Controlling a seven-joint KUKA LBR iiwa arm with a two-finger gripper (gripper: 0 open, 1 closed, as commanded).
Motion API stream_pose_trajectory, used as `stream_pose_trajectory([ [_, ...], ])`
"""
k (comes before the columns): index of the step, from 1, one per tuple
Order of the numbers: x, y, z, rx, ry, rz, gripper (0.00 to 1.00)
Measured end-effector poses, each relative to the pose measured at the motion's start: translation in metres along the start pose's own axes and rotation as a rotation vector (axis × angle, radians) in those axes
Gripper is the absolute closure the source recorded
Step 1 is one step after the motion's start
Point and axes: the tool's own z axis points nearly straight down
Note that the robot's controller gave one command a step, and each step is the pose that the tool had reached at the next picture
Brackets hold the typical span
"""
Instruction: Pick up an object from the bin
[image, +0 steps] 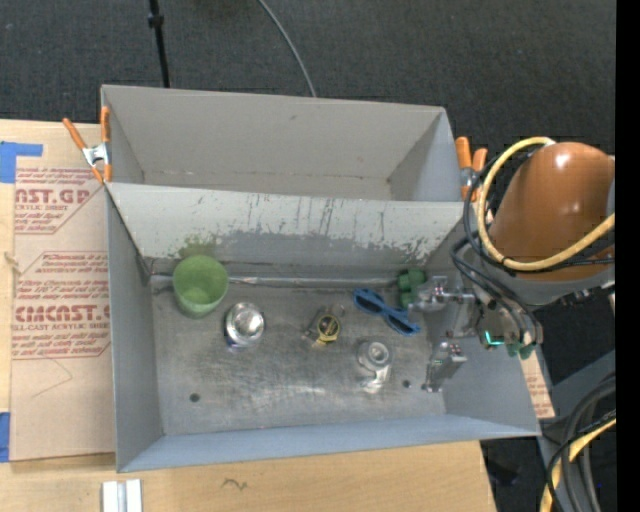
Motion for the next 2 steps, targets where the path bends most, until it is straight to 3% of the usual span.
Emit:
stream_pose_trajectory([
  [1,-0.068,0.015,0.074,-0.001,-0.005,0.114,0.0],
  [2,-0.106,-0.04,0.156,0.002,-0.014,-0.126,0.0],
])
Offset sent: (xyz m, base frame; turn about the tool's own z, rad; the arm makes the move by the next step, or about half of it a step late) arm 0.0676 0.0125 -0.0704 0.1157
